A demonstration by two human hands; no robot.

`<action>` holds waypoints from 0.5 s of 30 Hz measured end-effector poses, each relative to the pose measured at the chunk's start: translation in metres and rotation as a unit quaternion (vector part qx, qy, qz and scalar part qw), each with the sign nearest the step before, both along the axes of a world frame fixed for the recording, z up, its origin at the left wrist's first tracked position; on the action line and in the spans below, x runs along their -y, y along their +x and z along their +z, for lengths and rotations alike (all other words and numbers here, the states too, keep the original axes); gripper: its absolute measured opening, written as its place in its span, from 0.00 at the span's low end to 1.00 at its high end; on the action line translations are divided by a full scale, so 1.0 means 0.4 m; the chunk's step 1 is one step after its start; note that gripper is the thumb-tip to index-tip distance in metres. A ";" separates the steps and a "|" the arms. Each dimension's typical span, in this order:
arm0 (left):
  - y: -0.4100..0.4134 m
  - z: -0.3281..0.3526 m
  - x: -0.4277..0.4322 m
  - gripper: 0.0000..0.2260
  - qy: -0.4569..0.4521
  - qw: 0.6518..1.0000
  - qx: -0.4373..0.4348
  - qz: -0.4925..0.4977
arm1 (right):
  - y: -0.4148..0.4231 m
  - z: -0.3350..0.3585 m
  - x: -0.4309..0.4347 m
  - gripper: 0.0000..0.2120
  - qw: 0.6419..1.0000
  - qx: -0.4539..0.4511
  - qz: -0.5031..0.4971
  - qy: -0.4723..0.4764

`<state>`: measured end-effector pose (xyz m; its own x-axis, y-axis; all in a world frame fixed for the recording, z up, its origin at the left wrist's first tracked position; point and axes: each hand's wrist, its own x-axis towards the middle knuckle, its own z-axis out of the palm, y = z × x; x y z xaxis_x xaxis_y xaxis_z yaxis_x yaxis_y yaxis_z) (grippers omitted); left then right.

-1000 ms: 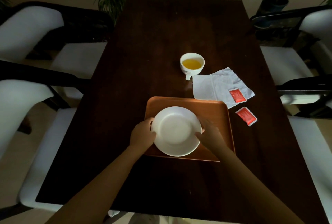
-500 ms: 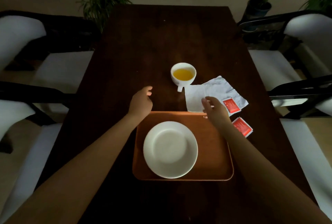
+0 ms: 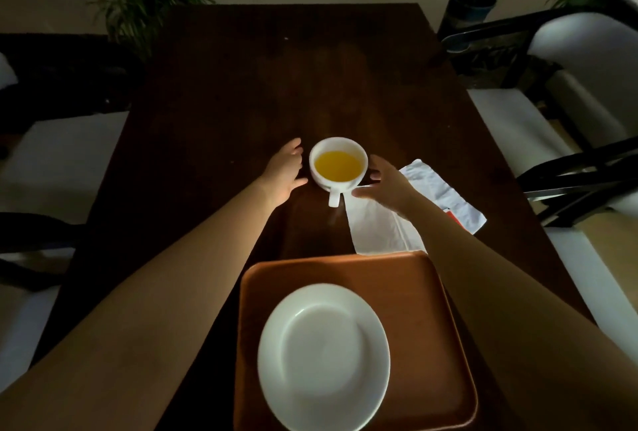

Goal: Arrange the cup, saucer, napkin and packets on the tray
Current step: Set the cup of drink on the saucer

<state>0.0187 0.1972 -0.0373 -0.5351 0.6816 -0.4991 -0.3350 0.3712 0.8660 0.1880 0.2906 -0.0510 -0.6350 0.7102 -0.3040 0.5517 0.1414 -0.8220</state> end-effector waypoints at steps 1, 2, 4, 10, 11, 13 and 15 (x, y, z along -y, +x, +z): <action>-0.004 -0.004 -0.010 0.19 0.003 1.000 0.010 -0.003 | -0.012 0.001 -0.003 0.34 1.000 -0.018 0.014 -0.005; -0.007 -0.007 -0.018 0.18 0.004 1.000 0.020 -0.006 | -0.022 0.001 -0.006 0.32 0.999 -0.035 0.027 -0.014; -0.012 -0.016 -0.030 0.18 0.004 0.999 0.034 -0.015 | -0.032 -0.005 -0.012 0.34 0.997 -0.060 0.043 -0.037; -0.019 -0.033 -0.041 0.14 -0.007 0.996 0.047 -0.074 | -0.028 -0.022 -0.017 0.35 0.987 -0.102 0.050 -0.110; -0.021 -0.033 -0.040 0.13 -0.006 0.996 0.053 -0.074 | -0.027 -0.021 -0.016 0.35 0.987 -0.105 0.048 -0.115; -0.024 -0.033 -0.039 0.13 0.000 0.995 0.057 -0.076 | -0.024 -0.019 -0.012 0.36 0.986 -0.111 0.041 -0.116; -0.020 -0.028 -0.034 0.14 0.002 0.996 0.057 -0.074 | -0.017 -0.012 -0.006 0.35 0.986 -0.116 0.039 -0.112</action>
